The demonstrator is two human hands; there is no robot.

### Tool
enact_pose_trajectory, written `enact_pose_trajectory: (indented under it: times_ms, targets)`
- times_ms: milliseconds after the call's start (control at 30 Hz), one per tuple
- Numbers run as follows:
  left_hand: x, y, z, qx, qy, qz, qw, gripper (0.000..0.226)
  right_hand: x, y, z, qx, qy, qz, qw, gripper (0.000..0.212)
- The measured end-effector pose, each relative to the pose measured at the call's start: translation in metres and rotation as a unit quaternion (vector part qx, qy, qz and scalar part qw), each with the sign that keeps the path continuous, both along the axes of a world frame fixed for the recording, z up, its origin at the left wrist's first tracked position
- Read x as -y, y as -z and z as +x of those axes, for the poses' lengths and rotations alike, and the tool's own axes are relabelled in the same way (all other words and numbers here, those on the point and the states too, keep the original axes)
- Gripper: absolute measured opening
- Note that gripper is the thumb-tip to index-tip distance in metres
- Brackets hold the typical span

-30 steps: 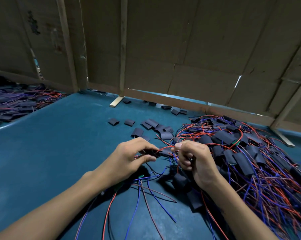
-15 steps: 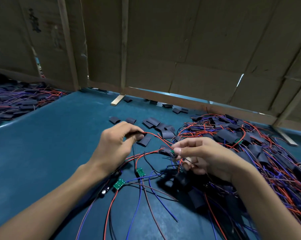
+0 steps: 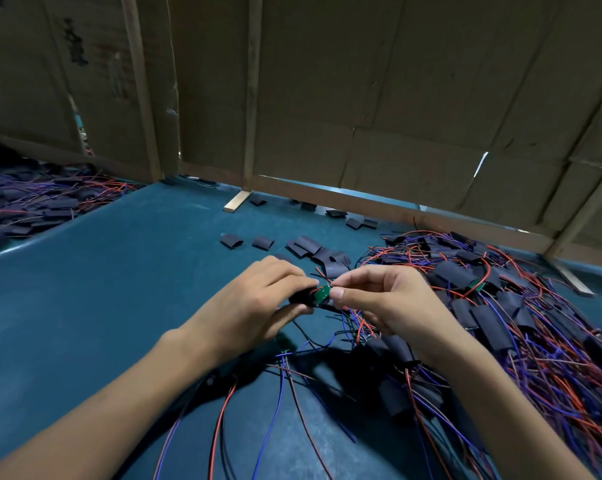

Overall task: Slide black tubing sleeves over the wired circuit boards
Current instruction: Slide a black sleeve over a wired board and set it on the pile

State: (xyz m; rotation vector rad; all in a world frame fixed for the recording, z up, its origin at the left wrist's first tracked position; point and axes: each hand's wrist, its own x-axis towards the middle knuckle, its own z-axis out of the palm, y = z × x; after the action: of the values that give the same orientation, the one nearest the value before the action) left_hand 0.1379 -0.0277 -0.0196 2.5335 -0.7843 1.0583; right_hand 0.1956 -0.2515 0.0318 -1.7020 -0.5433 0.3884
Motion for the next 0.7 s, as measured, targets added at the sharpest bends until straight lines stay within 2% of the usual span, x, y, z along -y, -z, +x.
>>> enact_pose_trajectory:
  times_ms: [133,467,700]
  targets:
    - [0.002,0.001,-0.001,-0.011,0.018,-0.024,0.999,0.033,-0.004,0.002,-0.004,0.013,0.005,0.025,1.0,0.01]
    - [0.005,-0.003,-0.004,-0.025,0.027,-0.084,0.996,0.034,-0.005,0.006,-0.003,0.066,0.019,0.03,0.997,0.008]
    - [0.006,-0.003,-0.005,-0.022,0.022,-0.077,0.997,0.032,-0.013,0.012,-0.008,0.107,0.023,-0.016,0.994,0.007]
